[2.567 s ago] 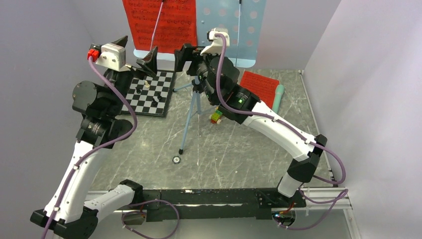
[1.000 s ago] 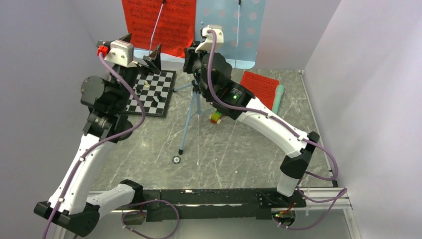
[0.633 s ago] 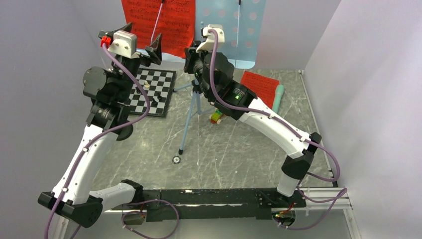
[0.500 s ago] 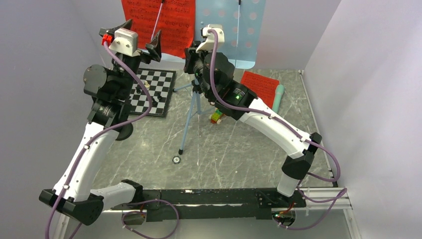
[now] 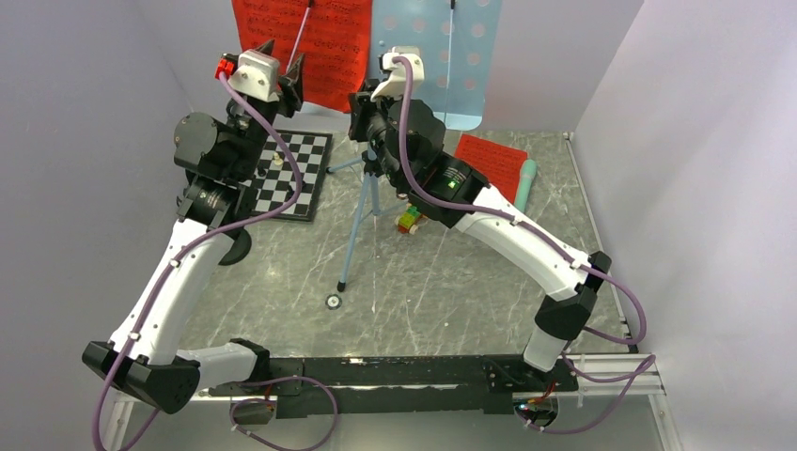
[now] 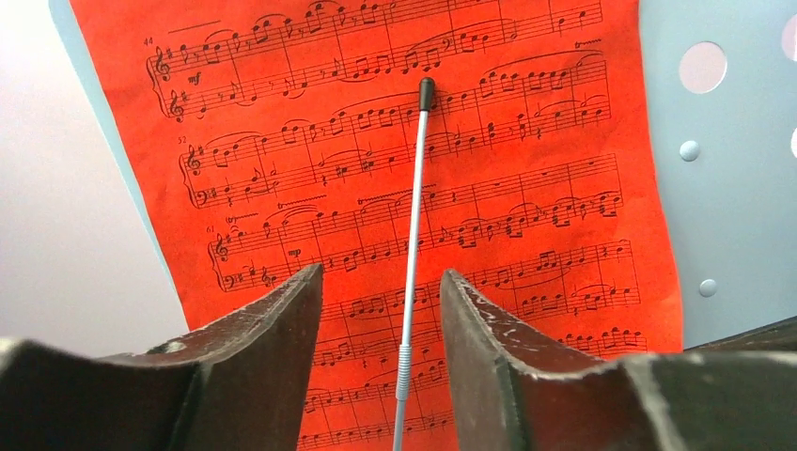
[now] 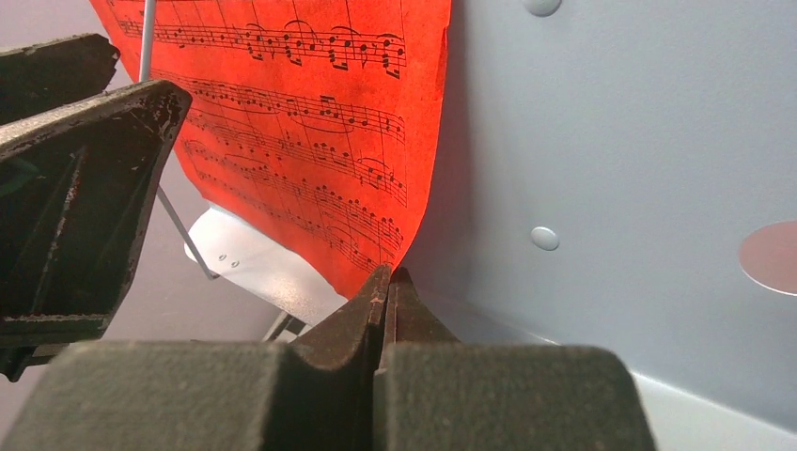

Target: Pack up the instrument practice props

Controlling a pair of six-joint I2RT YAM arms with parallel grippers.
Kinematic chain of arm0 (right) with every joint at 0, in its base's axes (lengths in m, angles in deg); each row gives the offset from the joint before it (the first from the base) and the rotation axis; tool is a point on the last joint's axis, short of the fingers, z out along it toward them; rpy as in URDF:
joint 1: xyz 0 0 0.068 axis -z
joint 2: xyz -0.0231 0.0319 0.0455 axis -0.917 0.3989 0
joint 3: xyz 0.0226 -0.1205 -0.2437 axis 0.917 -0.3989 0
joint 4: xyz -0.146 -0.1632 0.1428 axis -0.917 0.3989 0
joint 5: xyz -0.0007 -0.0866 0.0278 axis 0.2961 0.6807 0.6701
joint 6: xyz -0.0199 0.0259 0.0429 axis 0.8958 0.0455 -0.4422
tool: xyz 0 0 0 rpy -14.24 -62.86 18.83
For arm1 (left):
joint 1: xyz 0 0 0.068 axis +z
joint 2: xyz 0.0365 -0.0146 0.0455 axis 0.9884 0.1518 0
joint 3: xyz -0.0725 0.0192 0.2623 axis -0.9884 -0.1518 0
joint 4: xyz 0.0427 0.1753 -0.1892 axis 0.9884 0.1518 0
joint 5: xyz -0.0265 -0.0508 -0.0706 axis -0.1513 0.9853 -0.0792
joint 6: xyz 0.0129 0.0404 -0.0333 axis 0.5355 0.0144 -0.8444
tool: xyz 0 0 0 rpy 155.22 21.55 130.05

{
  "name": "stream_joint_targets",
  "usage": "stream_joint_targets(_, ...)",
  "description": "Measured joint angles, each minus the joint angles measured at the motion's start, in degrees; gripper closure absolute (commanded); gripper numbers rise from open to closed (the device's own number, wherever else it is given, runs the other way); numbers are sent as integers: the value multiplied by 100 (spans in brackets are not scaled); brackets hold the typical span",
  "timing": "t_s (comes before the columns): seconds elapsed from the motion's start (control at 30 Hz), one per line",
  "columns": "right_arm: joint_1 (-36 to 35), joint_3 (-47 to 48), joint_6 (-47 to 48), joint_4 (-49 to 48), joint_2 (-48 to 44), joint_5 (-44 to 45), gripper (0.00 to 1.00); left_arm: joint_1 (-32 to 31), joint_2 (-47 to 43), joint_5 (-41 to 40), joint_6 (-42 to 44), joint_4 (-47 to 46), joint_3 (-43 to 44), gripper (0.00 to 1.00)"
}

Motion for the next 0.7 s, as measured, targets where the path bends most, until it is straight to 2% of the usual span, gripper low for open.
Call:
stream_joint_targets(0.5, 0, -96, 13, -2, -98, -7, 100, 0, -192, 431, 13, -256, -205, 98)
stream_joint_targets(0.67, 0, -96, 13, -2, -101, -4, 100, 0, -391, 560, 17, -413, -260, 100)
stream_joint_targets(0.7, 0, -96, 13, -2, -101, -4, 100, 0, -433, 579, 17, -446, -278, 97)
